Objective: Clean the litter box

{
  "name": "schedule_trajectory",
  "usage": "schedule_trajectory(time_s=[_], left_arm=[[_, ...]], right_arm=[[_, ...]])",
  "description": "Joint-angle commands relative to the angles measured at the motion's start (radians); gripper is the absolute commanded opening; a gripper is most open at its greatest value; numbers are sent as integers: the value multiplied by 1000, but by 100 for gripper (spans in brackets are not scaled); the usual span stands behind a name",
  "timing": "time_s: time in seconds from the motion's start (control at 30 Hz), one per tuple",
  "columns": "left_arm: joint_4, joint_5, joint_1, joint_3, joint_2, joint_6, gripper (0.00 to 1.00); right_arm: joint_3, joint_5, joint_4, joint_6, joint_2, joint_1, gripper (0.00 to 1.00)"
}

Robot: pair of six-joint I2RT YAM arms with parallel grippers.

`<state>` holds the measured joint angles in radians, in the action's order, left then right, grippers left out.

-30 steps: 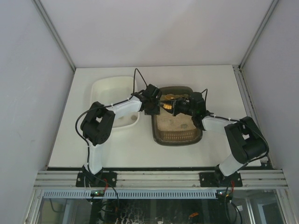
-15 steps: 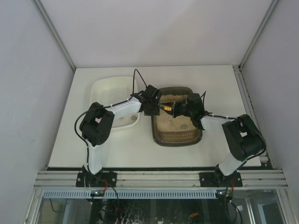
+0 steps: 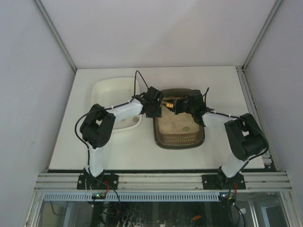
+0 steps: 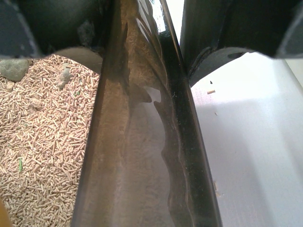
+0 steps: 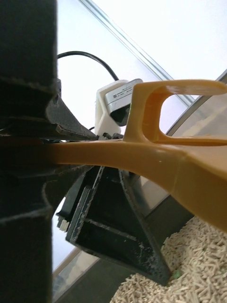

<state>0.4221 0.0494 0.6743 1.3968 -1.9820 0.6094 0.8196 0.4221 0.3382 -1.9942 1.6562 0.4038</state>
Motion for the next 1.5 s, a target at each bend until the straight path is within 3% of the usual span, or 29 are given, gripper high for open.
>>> schedule_trajectory(time_s=[0.0,0.47,0.7,0.93,1.47], left_arm=[[-10,-35,27,-27,57,-46,35],[-13,-46,27,-30,52,-43,35],[-13,-43,27,-32,58,-47,35],[-13,-46,28,-29,52,-46,35],[-12,-46,27,-28,56,-52,35]], right_arm=[[82,-52,-61,86,24,-7,0],[162,-14,-132,204,113,1,0],[255,-42,-226,479,132,-1,0],[250,95,-165,589,176,4,0],[17,137,-27,499,59,97,0]])
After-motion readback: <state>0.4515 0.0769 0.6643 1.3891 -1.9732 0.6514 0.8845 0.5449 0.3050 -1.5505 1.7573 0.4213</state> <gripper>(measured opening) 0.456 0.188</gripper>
